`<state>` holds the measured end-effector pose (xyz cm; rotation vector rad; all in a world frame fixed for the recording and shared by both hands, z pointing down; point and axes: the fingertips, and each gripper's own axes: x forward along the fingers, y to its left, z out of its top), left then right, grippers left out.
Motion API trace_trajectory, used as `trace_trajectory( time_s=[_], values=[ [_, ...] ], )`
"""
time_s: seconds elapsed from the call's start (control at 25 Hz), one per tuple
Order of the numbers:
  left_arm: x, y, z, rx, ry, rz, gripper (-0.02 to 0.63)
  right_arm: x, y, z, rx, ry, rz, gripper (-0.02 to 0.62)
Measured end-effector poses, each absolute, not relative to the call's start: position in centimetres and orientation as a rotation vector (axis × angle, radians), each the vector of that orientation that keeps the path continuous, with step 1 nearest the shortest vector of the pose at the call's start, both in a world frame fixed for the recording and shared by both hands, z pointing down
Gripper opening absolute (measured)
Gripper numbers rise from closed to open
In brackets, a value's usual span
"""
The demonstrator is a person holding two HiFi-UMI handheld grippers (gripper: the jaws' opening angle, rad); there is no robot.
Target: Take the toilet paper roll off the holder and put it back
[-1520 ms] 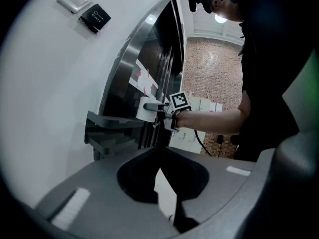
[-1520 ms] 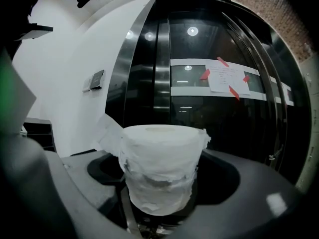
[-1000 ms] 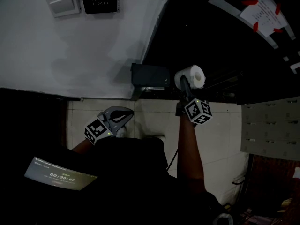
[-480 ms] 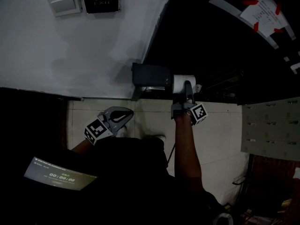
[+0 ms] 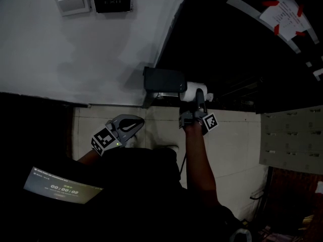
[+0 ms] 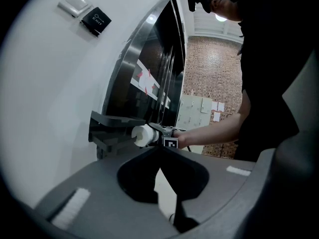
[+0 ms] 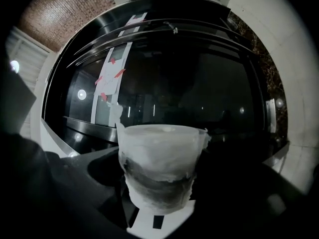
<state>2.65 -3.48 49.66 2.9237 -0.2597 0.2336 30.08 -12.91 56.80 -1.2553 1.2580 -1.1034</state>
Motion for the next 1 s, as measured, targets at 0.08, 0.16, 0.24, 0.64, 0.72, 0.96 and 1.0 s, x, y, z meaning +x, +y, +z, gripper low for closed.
trace_trajectory(
  time_s=[0.08,0.16,0.24,0.64,0.72,0.96,1.0],
  values=[
    [2.5,-3.4,49.7,2.922,-0.263,0.235,0.003,29.7,-13.0,56.9,-1.246,1.261,-1.114,0.422],
    [2.4,-3.4,49.7,2.921,-0.266,0.233,0.003,29.0,-13.0,56.9,-1.235,1.259,-1.127,0.422],
    [2.4,-3.4,49.6,2.922,-0.267,0.231,0.003,28.3,-13.1,57.0,-1.221,1.254,-1.141,0.422],
    [2.1,-3.5,49.9,2.916,-0.276,0.230,0.003,24.2,-13.7,57.9,-1.189,1.275,-1.211,0.422],
    [2.1,-3.5,49.8,2.912,-0.276,0.232,0.003,23.1,-13.9,58.0,-1.178,1.275,-1.224,0.422],
    [1.9,-3.6,49.8,2.915,-0.280,0.230,0.003,19.5,-14.2,57.9,-1.187,1.285,-1.233,0.422],
    [1.8,-3.6,49.8,2.914,-0.281,0.231,0.003,19.0,-14.3,57.9,-1.186,1.287,-1.235,0.422]
  ],
)
